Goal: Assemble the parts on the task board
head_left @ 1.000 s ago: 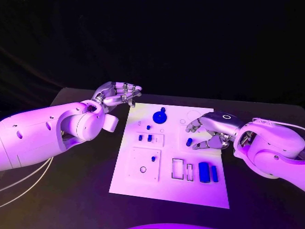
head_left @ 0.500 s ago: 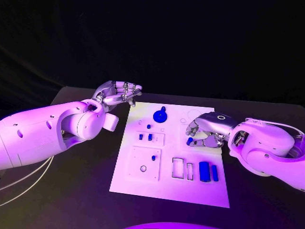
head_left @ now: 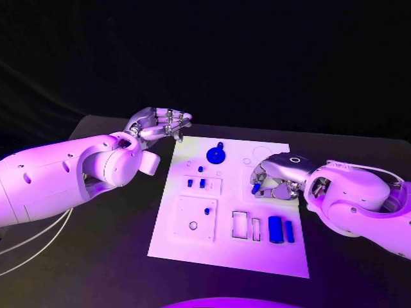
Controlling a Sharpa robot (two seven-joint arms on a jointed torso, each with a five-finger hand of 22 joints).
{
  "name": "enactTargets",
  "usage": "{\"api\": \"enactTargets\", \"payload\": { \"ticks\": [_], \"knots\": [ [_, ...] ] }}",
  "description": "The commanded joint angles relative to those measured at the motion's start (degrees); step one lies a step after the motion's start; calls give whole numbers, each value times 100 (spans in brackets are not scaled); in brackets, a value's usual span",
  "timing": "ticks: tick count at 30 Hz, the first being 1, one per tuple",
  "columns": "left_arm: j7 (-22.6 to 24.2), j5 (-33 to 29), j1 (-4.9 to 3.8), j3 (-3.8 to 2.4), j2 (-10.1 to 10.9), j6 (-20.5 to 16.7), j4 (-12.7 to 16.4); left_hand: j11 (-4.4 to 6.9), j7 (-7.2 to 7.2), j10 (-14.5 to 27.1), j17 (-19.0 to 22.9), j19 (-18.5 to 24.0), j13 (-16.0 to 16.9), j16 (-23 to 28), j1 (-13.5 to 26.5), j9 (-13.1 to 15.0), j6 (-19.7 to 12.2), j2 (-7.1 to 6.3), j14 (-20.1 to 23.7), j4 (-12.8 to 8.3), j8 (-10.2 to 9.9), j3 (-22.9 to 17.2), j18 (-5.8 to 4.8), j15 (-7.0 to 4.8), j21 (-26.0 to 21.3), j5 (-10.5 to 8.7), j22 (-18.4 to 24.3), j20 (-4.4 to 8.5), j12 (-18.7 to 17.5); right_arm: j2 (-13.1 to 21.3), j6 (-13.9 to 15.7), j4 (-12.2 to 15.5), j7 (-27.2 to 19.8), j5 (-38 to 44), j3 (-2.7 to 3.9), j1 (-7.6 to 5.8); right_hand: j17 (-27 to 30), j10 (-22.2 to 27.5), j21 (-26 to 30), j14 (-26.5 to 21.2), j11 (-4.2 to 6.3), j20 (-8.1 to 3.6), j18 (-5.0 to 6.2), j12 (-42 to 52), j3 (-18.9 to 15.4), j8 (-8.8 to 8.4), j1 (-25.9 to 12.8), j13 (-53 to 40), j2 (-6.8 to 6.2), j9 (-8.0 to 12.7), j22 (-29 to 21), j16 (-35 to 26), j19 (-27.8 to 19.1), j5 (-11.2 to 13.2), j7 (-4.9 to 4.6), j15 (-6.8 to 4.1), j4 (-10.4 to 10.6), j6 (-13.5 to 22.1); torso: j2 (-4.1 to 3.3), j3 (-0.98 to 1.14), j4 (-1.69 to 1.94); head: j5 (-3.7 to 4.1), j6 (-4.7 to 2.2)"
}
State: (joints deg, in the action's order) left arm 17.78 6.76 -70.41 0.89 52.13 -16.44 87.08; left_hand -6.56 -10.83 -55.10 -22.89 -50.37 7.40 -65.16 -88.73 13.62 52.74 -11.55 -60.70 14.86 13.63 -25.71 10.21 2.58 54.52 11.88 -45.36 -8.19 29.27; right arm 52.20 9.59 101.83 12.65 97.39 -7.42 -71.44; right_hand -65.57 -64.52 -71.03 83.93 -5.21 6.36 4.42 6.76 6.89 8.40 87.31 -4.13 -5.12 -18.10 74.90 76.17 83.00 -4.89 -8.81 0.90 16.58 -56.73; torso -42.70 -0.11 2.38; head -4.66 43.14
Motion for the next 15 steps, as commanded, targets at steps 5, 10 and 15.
{"api": "enactTargets", "payload": {
  "ticks": [5,10,15],
  "knots": [
    [24,-24,-3,-3,-4,85,18,-29,0,30,8,-41,3,21,21,-7,-53,-40,-36,-1,-30,-36,34,13,-40,-21,6,-9,10,-61,-62,-58,26,122,-4,28,-52,-142,-123,150,16,-21,-85,-33,200,38,38,10,42,43,754,73,80,-155,31,-61,-1,-137,-2,-2,0,1,8],
    [21,-24,-3,-3,1,79,25,-28,1,27,11,-45,5,25,30,-4,-50,-32,-39,-2,-26,-50,34,14,-46,-21,9,-11,16,-96,26,-92,32,125,-5,52,-103,-279,-268,168,40,-43,-113,-69,462,59,46,9,76,76,829,121,135,-123,62,-91,4,-243,-3,-4,1,1,16],
    [18,-24,-4,-3,8,74,29,-28,1,27,11,-45,5,25,30,-4,-50,-32,-39,-2,-26,-50,34,14,-46,-21,9,-11,16,-105,139,-101,66,146,-5,65,-134,-440,-397,180,84,-71,-137,-92,797,108,21,-3,129,88,897,157,181,-89,97,-119,-5,-354,2,-4,3,3,22]
  ]
}}
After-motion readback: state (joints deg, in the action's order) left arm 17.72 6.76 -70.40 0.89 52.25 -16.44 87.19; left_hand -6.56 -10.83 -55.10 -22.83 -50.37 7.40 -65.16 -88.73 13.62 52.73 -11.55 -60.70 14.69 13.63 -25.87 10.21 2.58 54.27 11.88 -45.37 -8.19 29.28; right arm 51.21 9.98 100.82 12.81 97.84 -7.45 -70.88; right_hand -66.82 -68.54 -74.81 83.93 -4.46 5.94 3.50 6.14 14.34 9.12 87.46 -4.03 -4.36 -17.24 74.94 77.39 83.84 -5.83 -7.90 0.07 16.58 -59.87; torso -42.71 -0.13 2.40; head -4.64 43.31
